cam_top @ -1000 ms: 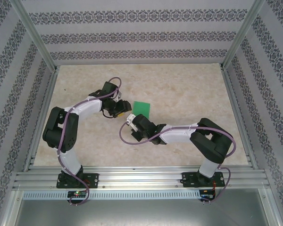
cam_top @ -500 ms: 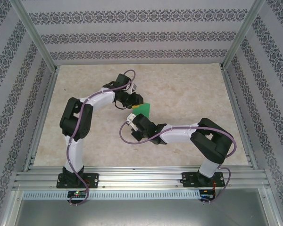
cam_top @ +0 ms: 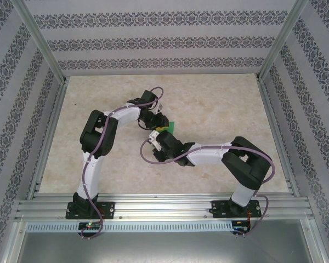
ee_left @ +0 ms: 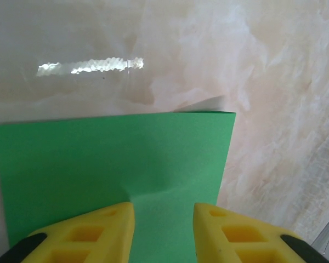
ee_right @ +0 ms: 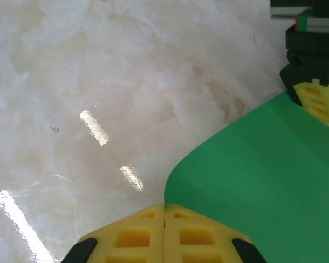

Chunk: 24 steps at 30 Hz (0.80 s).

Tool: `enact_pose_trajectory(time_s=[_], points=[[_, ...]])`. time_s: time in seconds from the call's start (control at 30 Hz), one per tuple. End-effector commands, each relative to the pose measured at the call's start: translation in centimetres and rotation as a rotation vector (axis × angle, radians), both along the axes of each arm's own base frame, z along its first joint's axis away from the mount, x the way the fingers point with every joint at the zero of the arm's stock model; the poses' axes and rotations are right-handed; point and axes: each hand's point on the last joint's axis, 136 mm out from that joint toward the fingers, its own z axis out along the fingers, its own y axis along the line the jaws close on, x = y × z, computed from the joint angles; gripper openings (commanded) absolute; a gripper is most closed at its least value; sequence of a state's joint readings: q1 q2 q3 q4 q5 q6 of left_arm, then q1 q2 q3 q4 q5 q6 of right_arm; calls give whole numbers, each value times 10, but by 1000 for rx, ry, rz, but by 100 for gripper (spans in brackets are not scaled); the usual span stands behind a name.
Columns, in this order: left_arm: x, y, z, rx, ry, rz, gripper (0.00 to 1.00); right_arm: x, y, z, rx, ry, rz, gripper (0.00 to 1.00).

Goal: Fold a paper plane with a square sheet of paper (fold left side to right side)
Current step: Third fold the triangle at the center of the table.

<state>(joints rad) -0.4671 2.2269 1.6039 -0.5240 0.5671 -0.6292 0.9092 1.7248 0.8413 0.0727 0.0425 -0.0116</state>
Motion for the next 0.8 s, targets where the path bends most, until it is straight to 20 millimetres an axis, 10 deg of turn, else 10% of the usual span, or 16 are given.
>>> enact_pose_trajectory(time_s=[0.0, 0.77], points=[[-13, 9, -30, 87, 45, -23, 36, 0, 6, 13, 121, 89, 6, 0], [-19, 11, -39, 101, 62, -31, 34, 41, -37, -1, 295, 340, -196, 0]])
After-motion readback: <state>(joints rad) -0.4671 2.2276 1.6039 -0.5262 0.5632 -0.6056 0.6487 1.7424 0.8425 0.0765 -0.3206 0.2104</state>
